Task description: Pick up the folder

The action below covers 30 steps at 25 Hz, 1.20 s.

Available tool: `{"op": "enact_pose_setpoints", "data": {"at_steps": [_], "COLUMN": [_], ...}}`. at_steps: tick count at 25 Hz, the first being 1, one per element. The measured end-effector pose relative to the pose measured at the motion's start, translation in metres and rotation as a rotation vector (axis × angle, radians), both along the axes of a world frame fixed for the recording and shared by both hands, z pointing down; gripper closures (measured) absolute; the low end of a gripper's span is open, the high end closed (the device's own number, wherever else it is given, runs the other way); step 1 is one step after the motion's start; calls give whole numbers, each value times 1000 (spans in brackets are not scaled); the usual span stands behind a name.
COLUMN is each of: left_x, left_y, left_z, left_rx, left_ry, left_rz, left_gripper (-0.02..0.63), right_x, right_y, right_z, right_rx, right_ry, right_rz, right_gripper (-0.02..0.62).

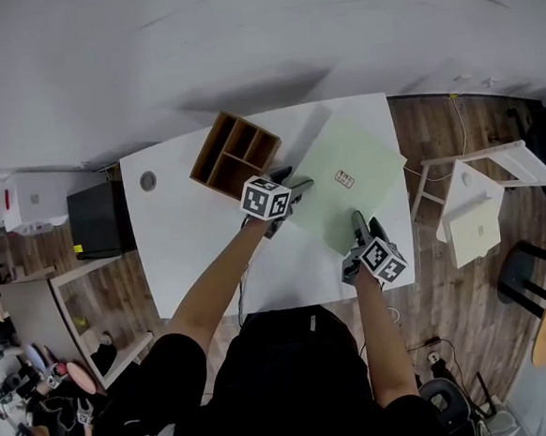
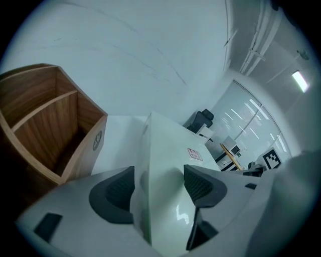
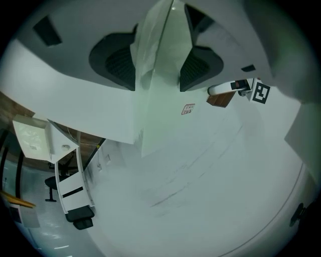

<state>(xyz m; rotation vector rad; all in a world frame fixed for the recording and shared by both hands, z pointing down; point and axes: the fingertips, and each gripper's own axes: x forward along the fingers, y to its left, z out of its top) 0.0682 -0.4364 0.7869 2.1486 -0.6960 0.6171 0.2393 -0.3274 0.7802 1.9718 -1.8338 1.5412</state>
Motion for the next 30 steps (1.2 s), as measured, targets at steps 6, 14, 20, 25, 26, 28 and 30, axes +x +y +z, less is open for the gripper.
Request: {"op": "enact_pose_setpoints", "data": {"at_steps": [6,14,20,25,26,28,30], "left_x": [-1,8,6,3,2,1,0], "left_y": [-1,-2,7,17,18,22,29], "left_z": [-3,3,0,-21,-31,-52,-73], "left_rx": [6,-37,-45,23,55,119,171], "left_ry": [11,25,13,1,9,28,46], "left_rz": [1,38,8,-30,-38,-54,-77], "left_gripper": [307,301,302,302,302,302,302], "right_x": [-3,-11,-9,-10,-11,-11,-10], "right_y": [-2,-4,2,5,5,7,10], "right_z": [1,4,0,-21,-29,-46,-64], "right_rx": [-5,31,27,96,124,171,211], "right_ry": [-5,10,24,78,92,117,143], "right_rz": [-23,-52,-106,-173,-185,-210,-237], "right_gripper": [322,301,302,302,302,302,302]}}
